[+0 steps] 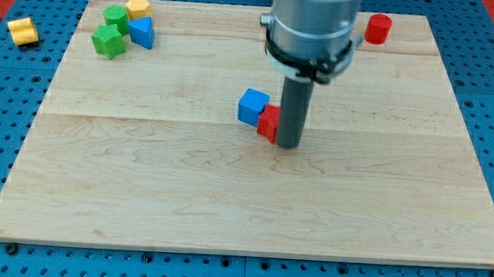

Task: Place the cube and red star into the red circle at the top right side

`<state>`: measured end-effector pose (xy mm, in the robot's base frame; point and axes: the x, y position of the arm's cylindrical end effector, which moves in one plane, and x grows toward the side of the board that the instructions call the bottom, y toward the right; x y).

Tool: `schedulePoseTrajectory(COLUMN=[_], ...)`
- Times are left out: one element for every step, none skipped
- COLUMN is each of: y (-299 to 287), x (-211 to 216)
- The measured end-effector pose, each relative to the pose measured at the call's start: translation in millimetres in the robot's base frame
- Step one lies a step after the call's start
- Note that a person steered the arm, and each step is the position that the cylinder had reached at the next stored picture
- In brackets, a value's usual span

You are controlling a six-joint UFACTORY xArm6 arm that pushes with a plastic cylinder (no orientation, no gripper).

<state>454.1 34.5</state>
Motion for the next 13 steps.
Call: schedulePoseTrajectory(y=[-58, -81, -69, -57, -57, -91, -41, 39, 33, -22, 40, 95, 21], x=[-11, -29, -48, -79, -115, -132, -170, -192, -194, -206, -227, -215, -140])
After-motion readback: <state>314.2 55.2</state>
